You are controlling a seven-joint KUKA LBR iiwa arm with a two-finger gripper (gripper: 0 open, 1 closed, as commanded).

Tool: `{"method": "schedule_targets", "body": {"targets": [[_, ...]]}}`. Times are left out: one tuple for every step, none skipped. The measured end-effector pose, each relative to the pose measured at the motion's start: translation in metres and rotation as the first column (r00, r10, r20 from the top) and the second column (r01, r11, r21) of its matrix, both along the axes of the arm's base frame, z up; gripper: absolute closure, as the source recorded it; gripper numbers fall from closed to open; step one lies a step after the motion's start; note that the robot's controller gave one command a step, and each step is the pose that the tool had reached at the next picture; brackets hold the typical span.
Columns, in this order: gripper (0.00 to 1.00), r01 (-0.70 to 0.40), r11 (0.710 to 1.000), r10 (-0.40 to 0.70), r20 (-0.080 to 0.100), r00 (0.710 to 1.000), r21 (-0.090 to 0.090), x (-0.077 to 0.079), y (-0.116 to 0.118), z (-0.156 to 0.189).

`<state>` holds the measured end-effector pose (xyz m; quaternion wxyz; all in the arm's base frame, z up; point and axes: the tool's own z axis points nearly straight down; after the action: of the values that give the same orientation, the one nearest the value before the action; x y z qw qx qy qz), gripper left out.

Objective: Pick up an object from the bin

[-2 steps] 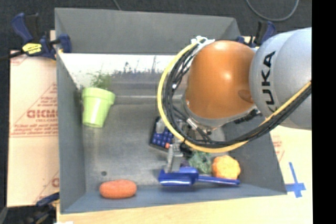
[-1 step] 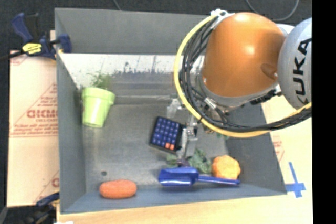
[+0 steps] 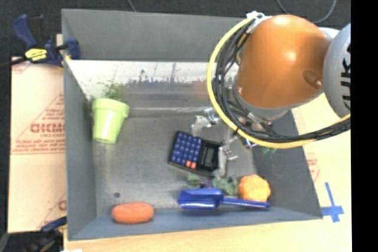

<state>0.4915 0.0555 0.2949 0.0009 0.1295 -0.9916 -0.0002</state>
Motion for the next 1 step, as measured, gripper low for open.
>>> {"method": "schedule_targets", "body": {"targets": [[0.00,-0.022,1.000,0.022,0.009,1.000,0.002,0.0012,-0.0086,-0.0963]]}}
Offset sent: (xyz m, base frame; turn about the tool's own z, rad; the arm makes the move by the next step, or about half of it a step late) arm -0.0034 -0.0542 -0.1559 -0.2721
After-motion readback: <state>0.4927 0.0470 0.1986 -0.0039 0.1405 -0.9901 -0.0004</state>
